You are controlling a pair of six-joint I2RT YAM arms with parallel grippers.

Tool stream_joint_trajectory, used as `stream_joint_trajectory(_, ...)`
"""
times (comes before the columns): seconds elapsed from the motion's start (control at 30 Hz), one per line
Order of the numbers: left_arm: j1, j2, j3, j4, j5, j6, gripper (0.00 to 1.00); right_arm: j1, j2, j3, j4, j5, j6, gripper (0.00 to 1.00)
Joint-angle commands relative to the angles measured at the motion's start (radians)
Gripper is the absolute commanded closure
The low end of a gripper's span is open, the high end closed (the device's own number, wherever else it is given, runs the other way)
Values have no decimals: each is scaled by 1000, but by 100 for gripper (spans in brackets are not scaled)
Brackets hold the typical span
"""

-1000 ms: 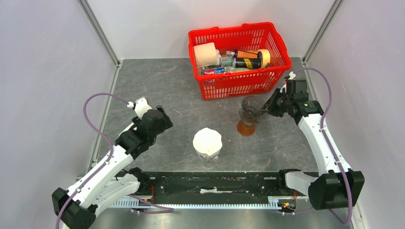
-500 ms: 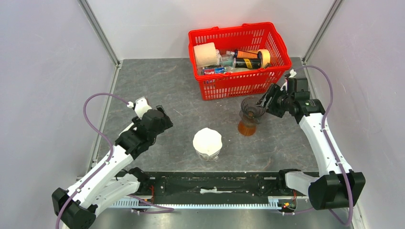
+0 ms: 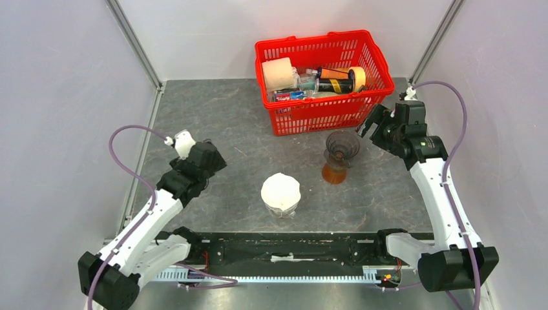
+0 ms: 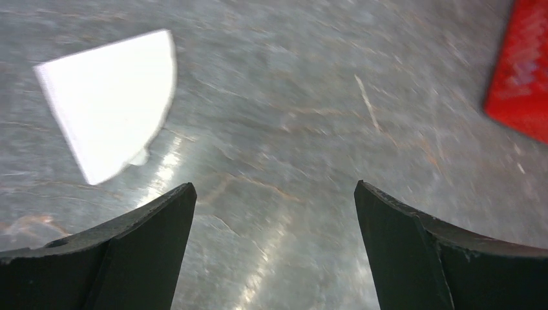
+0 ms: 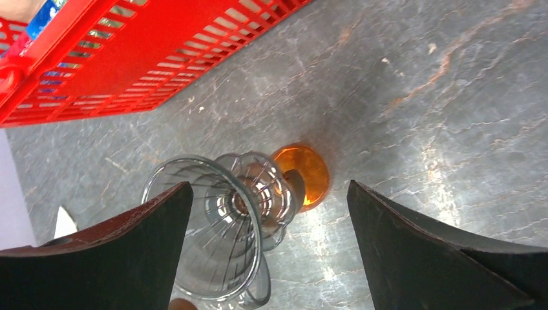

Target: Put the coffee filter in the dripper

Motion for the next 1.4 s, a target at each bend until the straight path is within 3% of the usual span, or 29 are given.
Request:
stream_joint_trajectory(0.0,183,47,15,-2,22,-45,0,-11,-18,34,35,78,-17,3)
stream_joint_trajectory(0.07,297,81,4,33,103,-45,0,-12,-22,31,34,55,-22,3)
stream_joint_trajectory(0.17,427,165,-18,81,102,-57,0,-12,-35,23,36,14,-30,3)
stream_joint_trajectory(0.27,626,276,-34,91,184,-57,0,-11,-52,18,36,9,-34,3)
stream_joint_trajectory(0.4,747,380,-68,159,250,-23,0,-12,-71,9,42,-12,-41,3)
stream_joint_trajectory(0.6,785,488,-73,255,288,20,0,-12,-61,-3,61,-87,-38,3)
stream_joint_trajectory(0.83,787,625,-42,276,394,69,16,-12,-66,-17,62,-120,-50,3)
stream_joint_trajectory(1.27,785,651,-22,292,477,139,55,-12,-91,-36,62,-91,-59,3)
stream_joint_trajectory(1.37,786,657,-21,313,530,154,71,-12,-92,-37,62,-82,-62,3)
